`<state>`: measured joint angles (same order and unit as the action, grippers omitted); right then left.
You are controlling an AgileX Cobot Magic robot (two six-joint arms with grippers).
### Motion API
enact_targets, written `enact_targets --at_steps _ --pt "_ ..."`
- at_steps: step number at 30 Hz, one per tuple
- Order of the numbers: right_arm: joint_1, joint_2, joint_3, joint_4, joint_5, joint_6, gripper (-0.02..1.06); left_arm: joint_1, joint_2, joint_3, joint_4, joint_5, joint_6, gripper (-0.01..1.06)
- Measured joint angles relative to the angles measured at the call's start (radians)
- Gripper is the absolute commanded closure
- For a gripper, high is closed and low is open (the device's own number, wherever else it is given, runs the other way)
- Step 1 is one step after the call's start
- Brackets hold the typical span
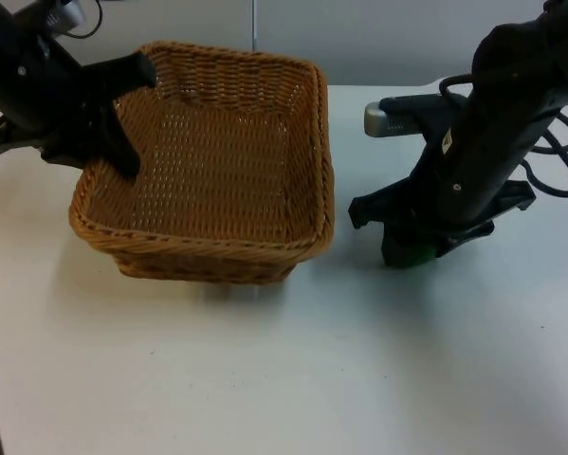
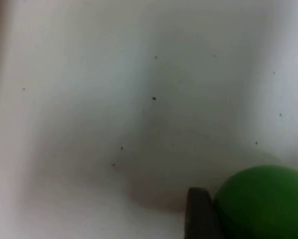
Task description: Pick up the basket with the left hand and place the ball into the basket with the right hand.
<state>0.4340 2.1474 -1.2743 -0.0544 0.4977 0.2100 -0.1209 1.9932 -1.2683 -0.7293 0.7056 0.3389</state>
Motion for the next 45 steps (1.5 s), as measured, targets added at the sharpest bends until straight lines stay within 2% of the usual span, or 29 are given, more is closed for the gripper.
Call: enact_targets --at_steps 1,3,5,6,8,10,12,13,17,18,21,27,33,45 --pt "0.0 0.0 0.0 0.0 0.0 0.0 1.04 0.0 0.0 0.0 0.0 0.0 0.0 1.05" --pt "0.0 0.0 -0.012 -0.033 0.009 0.0 1.05 0.0 0.0 0.0 0.0 0.0 0.0 1.05" --pt "0.0 0.001 -0.048 -0.118 0.035 0.052 1.05 0.0 0.0 0.0 0.0 0.0 0.0 1.05" --pt "0.0 0.001 -0.048 -0.118 0.035 0.052 1.05 0.0 0.0 0.0 0.0 0.0 0.0 1.05" --pt "0.0 -0.004 -0.133 -0.275 0.105 0.169 1.05 0.0 0.0 0.0 0.0 0.0 0.0 1.05" --pt "0.0 -0.015 -0.229 -0.373 0.16 0.224 1.05 0.0 0.0 0.0 0.0 0.0 0.0 1.05" --pt "0.004 -0.04 -0.321 -0.408 0.195 0.229 1.05 0.0 0.0 0.0 0.0 0.0 0.0 1.05" --pt "0.004 -0.04 -0.321 -0.408 0.195 0.229 1.05 0.0 0.0 0.0 0.0 0.0 0.0 1.05" --pt "0.039 -0.083 -0.481 -0.331 0.206 0.143 1.05 0.0 0.0 0.0 0.0 -0.002 0.0 1.05" --pt "0.039 -0.083 -0.481 -0.331 0.206 0.143 1.05 0.0 0.0 0.0 0.0 -0.002 0.0 1.05" --pt "0.073 -0.091 -0.558 -0.228 0.209 0.076 1.05 0.0 0.0 0.0 0.0 -0.002 0.0 1.05" --pt "0.122 -0.082 -0.574 -0.047 0.211 -0.015 1.05 0.0 0.0 0.0 0.0 -0.002 0.0 1.05" --pt "0.168 -0.021 -0.574 0.048 0.211 -0.071 1.05 0.0 0.0 0.0 0.0 -0.016 0.0 1.05" --pt "0.21 0.098 -0.574 0.093 0.214 -0.129 1.05 0.002 0.0 0.0 0.0 -0.108 0.0 1.05"
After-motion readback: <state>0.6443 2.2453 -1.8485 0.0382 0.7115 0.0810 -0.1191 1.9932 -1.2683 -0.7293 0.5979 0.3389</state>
